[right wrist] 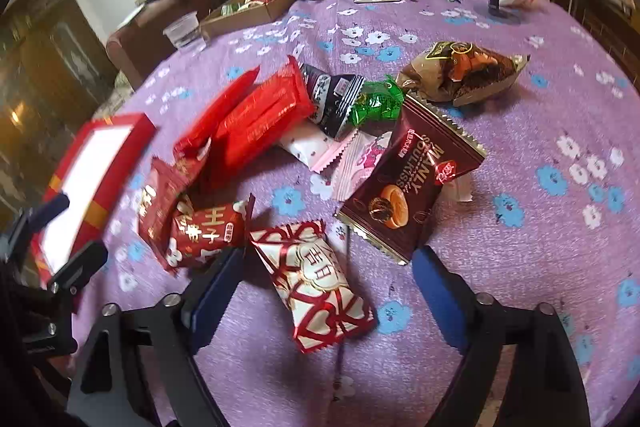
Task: Organize snacks
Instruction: 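Grasp a red packet with the left tool while the right tool grasps a red-white candy, then carry both snacks over the white tray and open both tools to drop them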
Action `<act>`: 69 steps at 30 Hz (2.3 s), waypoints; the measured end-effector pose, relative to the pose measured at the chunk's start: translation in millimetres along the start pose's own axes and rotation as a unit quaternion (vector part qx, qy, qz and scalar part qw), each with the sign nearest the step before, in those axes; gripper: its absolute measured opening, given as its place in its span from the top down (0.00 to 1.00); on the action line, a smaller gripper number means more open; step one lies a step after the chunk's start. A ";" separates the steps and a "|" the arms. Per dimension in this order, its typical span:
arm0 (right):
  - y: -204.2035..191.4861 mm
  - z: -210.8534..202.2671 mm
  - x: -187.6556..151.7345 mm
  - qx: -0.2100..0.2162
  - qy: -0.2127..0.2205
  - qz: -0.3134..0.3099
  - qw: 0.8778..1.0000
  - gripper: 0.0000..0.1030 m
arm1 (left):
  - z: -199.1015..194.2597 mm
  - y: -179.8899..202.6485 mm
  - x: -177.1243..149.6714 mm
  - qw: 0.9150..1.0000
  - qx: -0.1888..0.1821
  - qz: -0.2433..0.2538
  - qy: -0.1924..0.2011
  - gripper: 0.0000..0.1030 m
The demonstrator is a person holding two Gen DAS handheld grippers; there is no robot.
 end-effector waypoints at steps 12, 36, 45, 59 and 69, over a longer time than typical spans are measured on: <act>3.2 -4.1 -9.9 -0.035 0.048 -0.055 0.997 0.52 | 34.7 19.9 10.2 0.999 -0.029 0.015 -0.040 0.00; 10.4 -24.1 -3.7 0.160 0.082 0.018 0.984 0.74 | 34.5 13.8 8.1 0.994 -0.101 -0.032 -0.028 0.70; 9.2 -29.8 -4.3 0.174 0.096 0.017 0.980 0.74 | -2.9 4.7 -2.0 0.998 -0.062 -0.029 0.005 0.70; -29.3 -46.7 -0.3 0.197 0.116 -0.001 0.973 0.74 | -68.3 -60.5 -19.9 0.995 0.049 -0.052 0.073 0.69; -147.8 -53.4 13.3 0.256 0.106 -0.085 0.957 0.74 | -80.9 -101.3 -36.1 0.988 0.104 -0.075 0.088 0.69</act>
Point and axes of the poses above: each gripper's, at about its wrist camera, not at the fingertips, and z roughly the way its jaws point, y to its right, x to its top, the point moved 3 cm from there along z, roughly the way its jaws point, and after that the axes turned 7 degrees about -x, right-handed, at the moved point
